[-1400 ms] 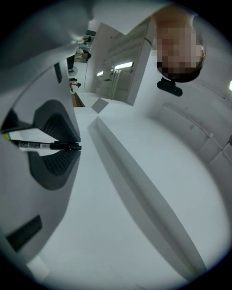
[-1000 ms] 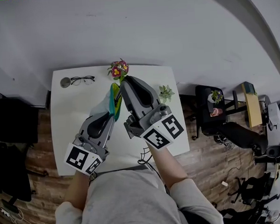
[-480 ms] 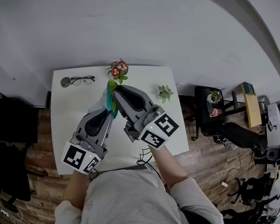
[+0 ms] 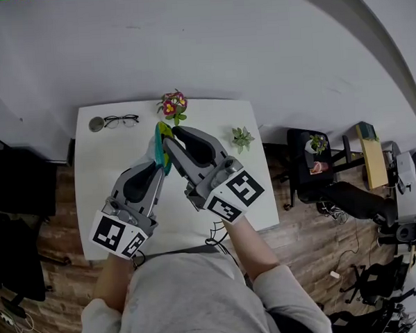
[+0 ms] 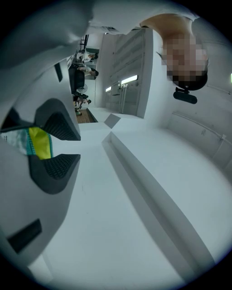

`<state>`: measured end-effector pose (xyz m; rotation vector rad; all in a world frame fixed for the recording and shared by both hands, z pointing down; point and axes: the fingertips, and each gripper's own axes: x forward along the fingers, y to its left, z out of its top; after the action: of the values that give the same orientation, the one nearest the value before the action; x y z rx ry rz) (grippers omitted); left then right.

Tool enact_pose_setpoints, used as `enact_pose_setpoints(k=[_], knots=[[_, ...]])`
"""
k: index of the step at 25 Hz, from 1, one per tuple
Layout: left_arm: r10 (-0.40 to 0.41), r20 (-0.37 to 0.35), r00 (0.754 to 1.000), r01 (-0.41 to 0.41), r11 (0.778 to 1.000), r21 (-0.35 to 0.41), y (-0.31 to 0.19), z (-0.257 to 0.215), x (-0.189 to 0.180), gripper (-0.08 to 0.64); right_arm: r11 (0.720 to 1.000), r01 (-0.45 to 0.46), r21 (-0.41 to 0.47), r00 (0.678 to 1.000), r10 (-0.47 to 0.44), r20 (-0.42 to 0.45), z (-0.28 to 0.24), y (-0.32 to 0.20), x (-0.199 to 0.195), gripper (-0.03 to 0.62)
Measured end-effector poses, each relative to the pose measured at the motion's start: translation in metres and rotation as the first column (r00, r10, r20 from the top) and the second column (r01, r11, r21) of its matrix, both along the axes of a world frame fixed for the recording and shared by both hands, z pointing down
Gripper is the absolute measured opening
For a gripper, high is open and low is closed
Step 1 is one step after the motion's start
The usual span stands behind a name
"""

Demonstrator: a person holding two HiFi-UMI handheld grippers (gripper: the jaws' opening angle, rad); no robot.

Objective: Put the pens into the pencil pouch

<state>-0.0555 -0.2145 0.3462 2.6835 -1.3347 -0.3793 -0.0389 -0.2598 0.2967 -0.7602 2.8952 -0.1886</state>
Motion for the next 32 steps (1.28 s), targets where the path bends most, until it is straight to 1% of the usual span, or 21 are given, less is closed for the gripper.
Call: enact_pose_setpoints(k=[2, 4, 5, 9, 13, 16, 20, 25, 32], knots=[[-0.005, 0.006, 1.000, 0.005, 1.000, 0.001, 0.000, -0.001, 0.000, 0.048, 0.999, -0.052, 0.009, 0.998, 0.052, -0.020, 0.000, -0.004, 0.008, 0.088], [-0.012, 0.017, 1.000, 0.012, 1.000, 0.003, 0.000, -0.003, 0.000, 0.048, 0.995, -0.103, 0.011, 0.993, 0.104, -0.051, 0.003, -0.007, 0.017, 0.053], [-0.017, 0.026, 1.000, 0.016, 1.000, 0.005, 0.000, -0.003, 0.000, 0.048, 0.992, -0.125, 0.013, 0.990, 0.125, -0.064, 0.006, -0.008, 0.022, 0.045], [-0.041, 0.073, 0.996, 0.040, 0.999, 0.006, -0.001, -0.005, -0.001, 0.048, 0.978, -0.204, 0.028, 0.973, 0.206, -0.103, 0.014, -0.005, 0.041, 0.038], [-0.070, 0.107, 0.992, 0.069, 0.998, 0.011, -0.002, -0.009, -0.003, 0.048, 0.958, -0.276, 0.083, 0.942, 0.287, -0.177, 0.020, 0.000, 0.061, 0.038], [-0.085, 0.112, 0.990, 0.084, 0.996, 0.012, -0.002, -0.013, -0.006, 0.048, 0.941, -0.312, 0.130, 0.917, 0.334, -0.218, 0.022, 0.005, 0.074, 0.038], [-0.101, 0.105, 0.989, 0.101, 0.995, 0.012, -0.001, -0.018, -0.010, 0.048, 0.923, -0.364, 0.122, 0.897, 0.383, -0.219, 0.026, 0.013, 0.090, 0.038], [-0.119, 0.103, 0.988, 0.118, 0.993, 0.013, -0.001, -0.023, -0.018, 0.048, 0.893, -0.430, 0.132, 0.867, 0.449, -0.214, 0.026, 0.020, 0.111, 0.038], [-0.157, 0.107, 0.982, 0.155, 0.988, 0.025, 0.003, -0.030, -0.029, 0.048, 0.853, -0.505, 0.132, 0.833, 0.521, -0.187, 0.024, 0.032, 0.138, 0.038]])
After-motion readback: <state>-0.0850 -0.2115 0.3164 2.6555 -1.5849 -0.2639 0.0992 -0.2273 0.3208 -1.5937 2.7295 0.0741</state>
